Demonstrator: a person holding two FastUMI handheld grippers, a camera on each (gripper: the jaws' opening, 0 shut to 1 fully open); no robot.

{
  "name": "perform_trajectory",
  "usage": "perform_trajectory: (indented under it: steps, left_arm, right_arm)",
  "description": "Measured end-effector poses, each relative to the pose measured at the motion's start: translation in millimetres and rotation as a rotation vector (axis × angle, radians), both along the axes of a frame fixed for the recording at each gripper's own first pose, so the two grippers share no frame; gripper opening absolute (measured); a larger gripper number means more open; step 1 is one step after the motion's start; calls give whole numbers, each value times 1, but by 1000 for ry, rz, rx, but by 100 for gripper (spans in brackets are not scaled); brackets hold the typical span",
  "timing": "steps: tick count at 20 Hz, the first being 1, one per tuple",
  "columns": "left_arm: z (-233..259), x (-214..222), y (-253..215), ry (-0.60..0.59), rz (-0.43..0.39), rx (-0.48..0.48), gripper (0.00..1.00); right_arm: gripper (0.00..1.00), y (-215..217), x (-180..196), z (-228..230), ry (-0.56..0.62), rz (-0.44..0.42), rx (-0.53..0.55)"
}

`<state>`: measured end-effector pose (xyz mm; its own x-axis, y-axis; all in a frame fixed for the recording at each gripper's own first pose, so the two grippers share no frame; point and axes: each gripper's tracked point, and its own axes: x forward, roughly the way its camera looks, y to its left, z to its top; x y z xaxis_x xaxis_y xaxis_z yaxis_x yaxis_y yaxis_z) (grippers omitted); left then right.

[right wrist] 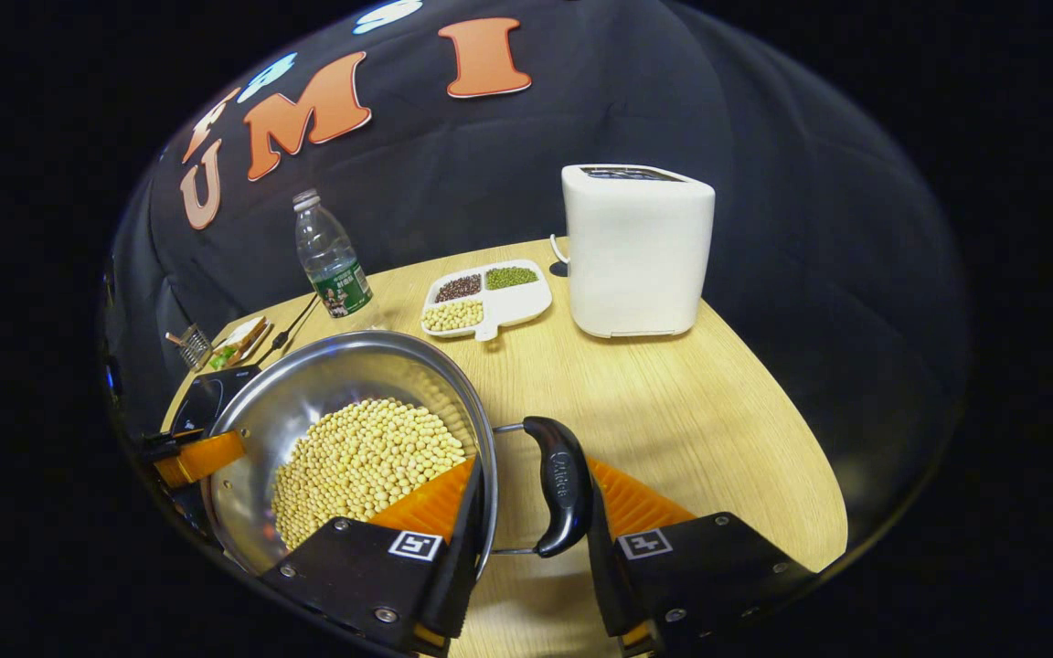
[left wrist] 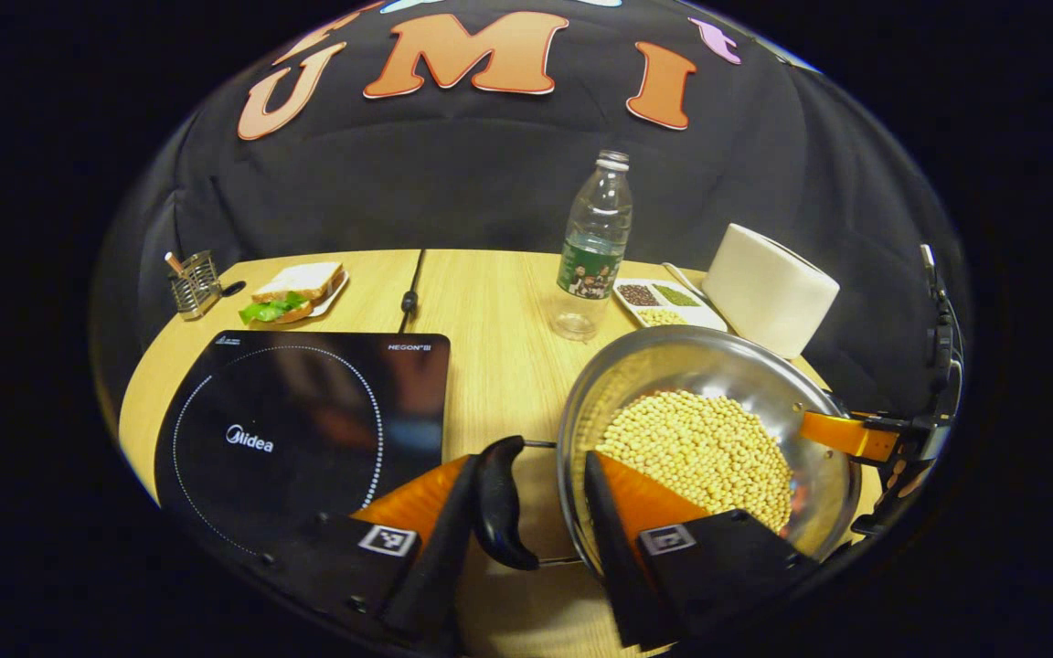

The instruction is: First push the handle of the pot to place it horizontally, then grasp the pot with both hands and set it on the induction cooktop.

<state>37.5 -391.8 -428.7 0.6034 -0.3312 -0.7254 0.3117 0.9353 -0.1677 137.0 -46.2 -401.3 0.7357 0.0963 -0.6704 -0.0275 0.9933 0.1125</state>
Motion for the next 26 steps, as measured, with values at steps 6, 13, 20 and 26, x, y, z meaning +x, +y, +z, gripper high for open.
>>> perform_trajectory:
  steps: [6, 13, 20, 26]
  left_arm:
    - [-1, -6, -6, 46, -8, 22, 57]
    - [42, -9, 3, -7, -23, 14, 53]
    - [98, -1, 42, -73, -6, 3, 51]
    - [123, 6, 94, -98, 34, -4, 51]
  right_arm:
    - [53, -2, -5, 3, -3, -68, 37]
    - [49, 1, -23, 34, -35, -118, 82]
    - [49, 38, -32, 90, -101, -89, 92]
    - [49, 85, -35, 118, -131, -56, 103]
